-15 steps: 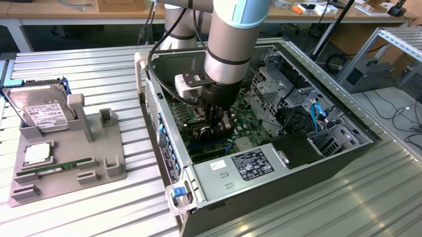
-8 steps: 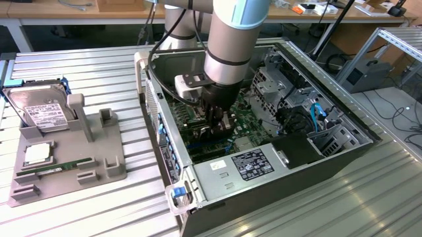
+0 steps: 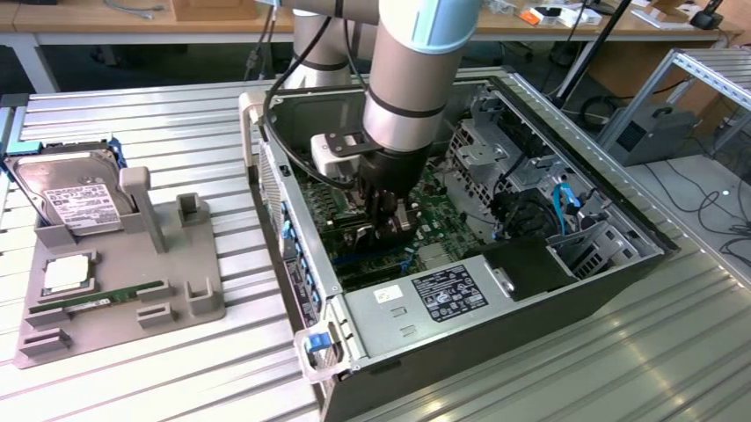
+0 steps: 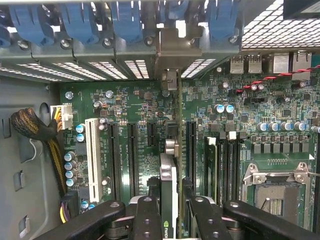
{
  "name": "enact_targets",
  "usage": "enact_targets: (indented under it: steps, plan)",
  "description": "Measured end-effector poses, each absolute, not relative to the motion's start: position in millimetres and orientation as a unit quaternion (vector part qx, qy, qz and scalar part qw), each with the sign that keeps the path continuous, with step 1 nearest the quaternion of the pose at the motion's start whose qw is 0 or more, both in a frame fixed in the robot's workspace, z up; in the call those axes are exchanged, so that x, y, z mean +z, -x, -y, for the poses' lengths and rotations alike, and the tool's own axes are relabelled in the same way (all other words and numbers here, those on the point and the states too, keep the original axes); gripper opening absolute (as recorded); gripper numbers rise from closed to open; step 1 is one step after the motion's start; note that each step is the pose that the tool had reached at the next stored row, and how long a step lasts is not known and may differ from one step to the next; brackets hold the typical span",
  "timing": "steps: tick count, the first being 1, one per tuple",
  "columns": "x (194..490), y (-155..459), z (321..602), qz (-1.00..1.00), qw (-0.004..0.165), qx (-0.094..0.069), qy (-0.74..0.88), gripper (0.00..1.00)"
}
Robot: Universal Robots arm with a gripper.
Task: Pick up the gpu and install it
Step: 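Insert the gpu into the slot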
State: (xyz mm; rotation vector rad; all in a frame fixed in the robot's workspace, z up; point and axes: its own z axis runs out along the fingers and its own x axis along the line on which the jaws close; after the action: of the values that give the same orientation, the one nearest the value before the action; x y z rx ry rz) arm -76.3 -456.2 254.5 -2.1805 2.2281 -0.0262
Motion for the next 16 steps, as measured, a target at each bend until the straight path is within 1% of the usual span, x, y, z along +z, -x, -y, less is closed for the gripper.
enact_targets:
  steps: [6, 16]
  plan:
    - [258.6, 76.2, 456.1, -0.715, 0.011, -0.009, 0.699, 0.27]
    - [255.4, 76.3, 455.9, -0.715, 0.009, -0.011, 0.699, 0.27]
